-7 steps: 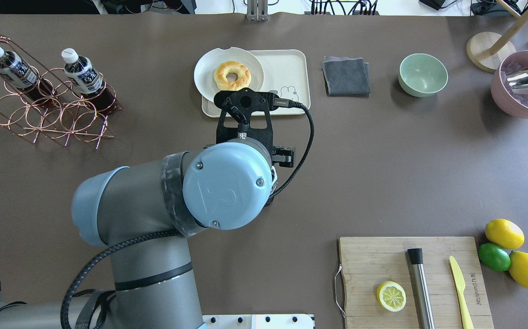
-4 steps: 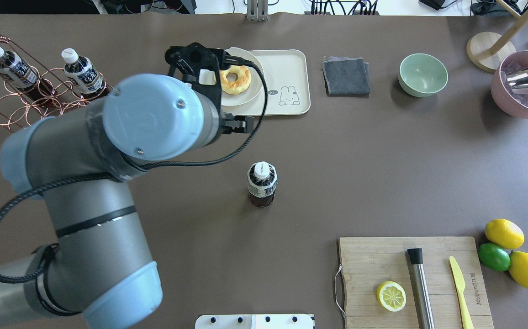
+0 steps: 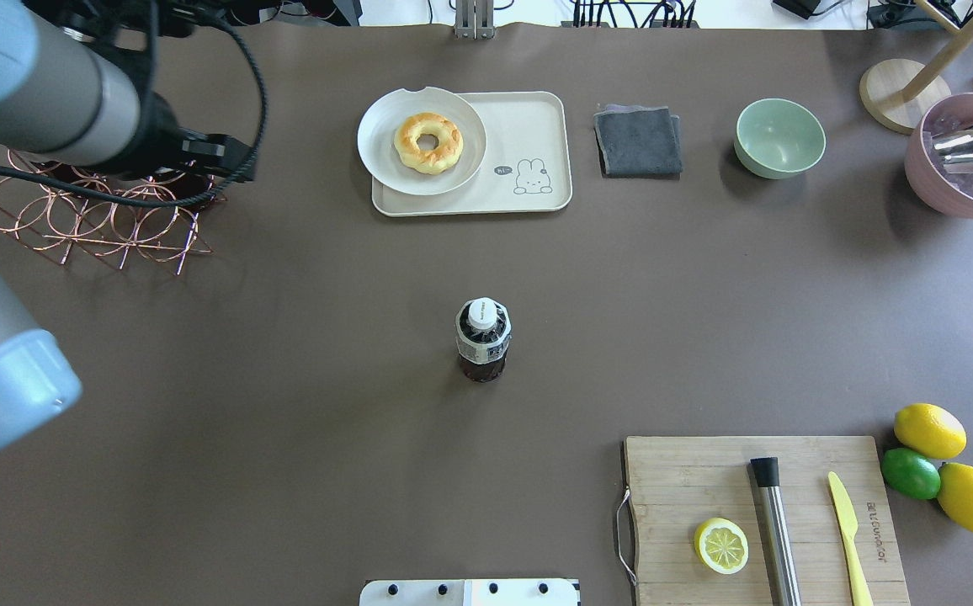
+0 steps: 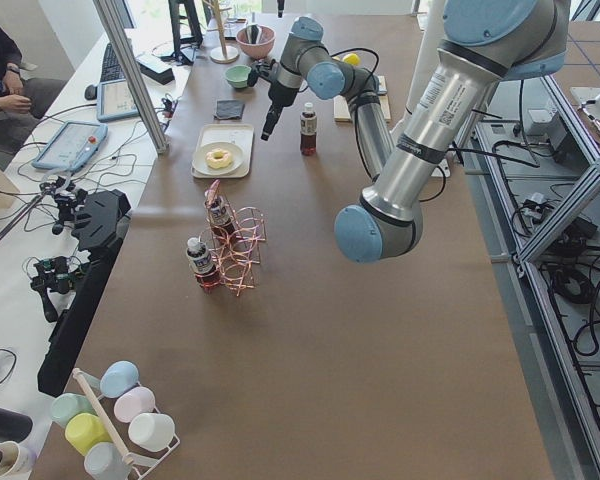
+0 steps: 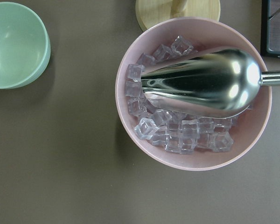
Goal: Place tea on tray
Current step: 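Open the left gripper and withdraw the left arm to the rack, then move the right gripper over the standing tea bottle, then lower the right gripper and close it on the bottle cap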
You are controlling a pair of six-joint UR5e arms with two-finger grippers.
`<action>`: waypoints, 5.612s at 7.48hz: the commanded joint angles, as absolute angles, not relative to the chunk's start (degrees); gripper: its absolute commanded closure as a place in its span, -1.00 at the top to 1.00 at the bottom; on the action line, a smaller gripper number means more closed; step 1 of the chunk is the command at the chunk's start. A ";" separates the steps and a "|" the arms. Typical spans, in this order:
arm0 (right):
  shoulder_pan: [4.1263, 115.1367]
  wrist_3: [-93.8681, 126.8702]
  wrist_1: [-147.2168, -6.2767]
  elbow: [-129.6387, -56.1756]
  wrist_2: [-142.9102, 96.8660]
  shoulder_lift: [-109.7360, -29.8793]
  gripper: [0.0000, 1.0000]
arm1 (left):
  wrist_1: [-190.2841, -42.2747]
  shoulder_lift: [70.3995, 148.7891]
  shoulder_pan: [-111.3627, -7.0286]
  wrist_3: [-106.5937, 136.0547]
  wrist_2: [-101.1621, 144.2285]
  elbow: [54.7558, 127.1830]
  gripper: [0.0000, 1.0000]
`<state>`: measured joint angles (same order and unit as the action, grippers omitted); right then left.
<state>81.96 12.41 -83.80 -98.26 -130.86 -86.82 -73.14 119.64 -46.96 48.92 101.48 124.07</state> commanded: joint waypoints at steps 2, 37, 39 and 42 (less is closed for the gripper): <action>77.46 19.84 -84.54 -101.58 -130.78 -85.61 1.00 | -72.86 102.16 -70.53 22.20 121.90 126.56 0.95; 28.04 71.37 -109.43 -103.45 -103.80 -39.99 0.37 | -79.45 80.68 -97.65 -17.05 128.76 110.83 0.95; 28.39 71.19 -109.42 -103.45 -103.80 -39.99 0.36 | -79.28 80.95 -97.56 -17.05 128.76 110.66 0.95; 28.56 71.19 -109.69 -103.97 -104.33 -39.99 0.38 | -79.01 81.73 -97.56 -17.05 128.76 110.22 0.95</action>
